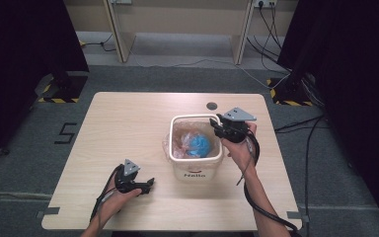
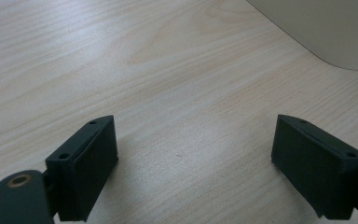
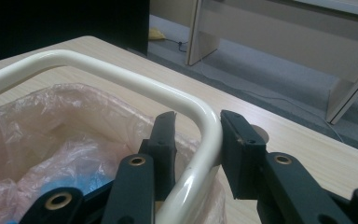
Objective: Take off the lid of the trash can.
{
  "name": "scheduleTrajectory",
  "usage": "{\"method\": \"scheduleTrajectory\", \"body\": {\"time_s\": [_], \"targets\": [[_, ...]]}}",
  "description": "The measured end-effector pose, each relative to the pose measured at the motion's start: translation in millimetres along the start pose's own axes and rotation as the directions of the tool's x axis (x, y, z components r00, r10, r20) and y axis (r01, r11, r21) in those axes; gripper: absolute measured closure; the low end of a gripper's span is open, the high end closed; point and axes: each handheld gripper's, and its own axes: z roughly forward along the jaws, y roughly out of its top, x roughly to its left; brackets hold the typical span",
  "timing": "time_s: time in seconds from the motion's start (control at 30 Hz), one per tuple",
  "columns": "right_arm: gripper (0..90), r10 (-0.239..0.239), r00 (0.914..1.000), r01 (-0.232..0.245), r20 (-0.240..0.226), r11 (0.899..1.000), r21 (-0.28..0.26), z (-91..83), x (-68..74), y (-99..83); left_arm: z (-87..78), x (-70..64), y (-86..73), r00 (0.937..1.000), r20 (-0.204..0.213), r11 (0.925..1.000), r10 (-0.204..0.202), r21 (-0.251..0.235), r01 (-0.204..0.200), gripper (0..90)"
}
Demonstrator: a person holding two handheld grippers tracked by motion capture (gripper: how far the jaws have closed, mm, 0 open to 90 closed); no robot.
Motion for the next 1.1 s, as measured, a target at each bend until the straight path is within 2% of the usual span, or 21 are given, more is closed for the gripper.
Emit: {"method": "scheduleTrajectory", "body": {"time_s": [0.3,0.6,0.93,1.1], "targets": [[67.6,0.029,0.9994,-0.03,-0.02,0.999,-0.023,-6.3,-4.0,2.8,0.0,0.0,0.0,1.0,0.0,1.0,0.0,0.0,0.0,13.4],[67.7,0.072,0.9965,-0.075,-0.041,0.995,-0.062,-22.0,-14.6,6.2,0.0,-0.1,0.0,1.0,0.0,1.0,0.0,-0.001,0.0,13.4],[67.7,0.138,0.9904,-0.138,-0.013,0.987,-0.087,-48.8,-44.8,-7.2,0.0,-0.1,0.0,1.0,0.0,1.0,0.0,0.0,0.0,13.4],[67.7,0.175,0.9844,-0.173,0.016,0.98,-0.095,-74.2,-66.1,-22.2,0.0,0.0,0.0,1.0,0.0,1.0,0.0,0.0,0.0,13.3]]}}
